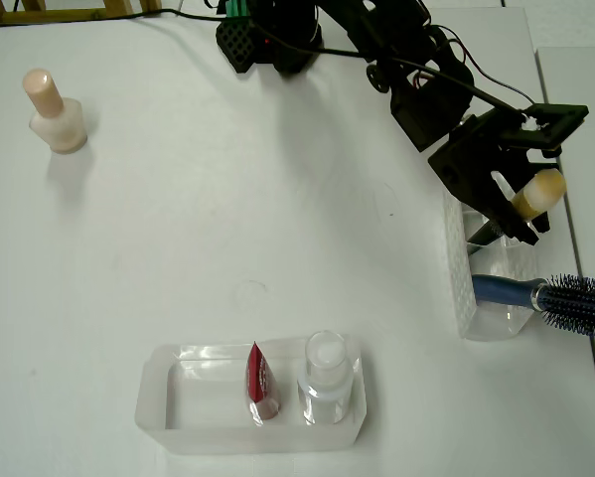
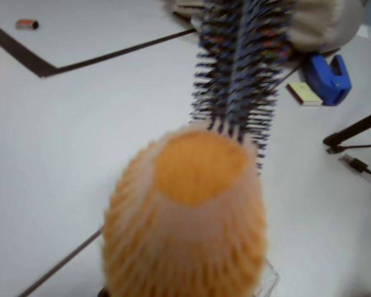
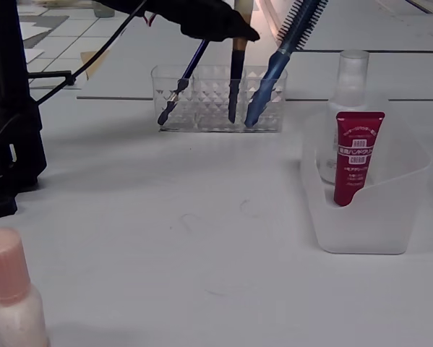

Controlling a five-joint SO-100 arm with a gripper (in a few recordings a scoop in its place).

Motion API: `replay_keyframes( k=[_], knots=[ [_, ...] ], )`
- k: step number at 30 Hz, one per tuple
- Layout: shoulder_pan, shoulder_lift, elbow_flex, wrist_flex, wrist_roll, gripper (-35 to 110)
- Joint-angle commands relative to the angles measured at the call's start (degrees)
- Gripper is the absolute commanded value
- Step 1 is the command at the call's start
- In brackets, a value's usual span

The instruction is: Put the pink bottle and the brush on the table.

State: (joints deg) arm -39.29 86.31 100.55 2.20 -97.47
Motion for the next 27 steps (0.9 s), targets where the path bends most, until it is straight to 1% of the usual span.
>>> replay_keyframes(
  k=[1,6,9,19,27],
  knots=[
    [-0.7,6.6,-1.6,2.4,0.1,0],
    [-0.8,10.1,-3.5,6.6,1.8,0],
    [-1.1,12.0,-7.6,11.8,3.3,0],
    [0.5,17.5,-21.3,30.8,7.4,0],
    [6.4,18.1,-31.7,48.3,9.3,0]
  ],
)
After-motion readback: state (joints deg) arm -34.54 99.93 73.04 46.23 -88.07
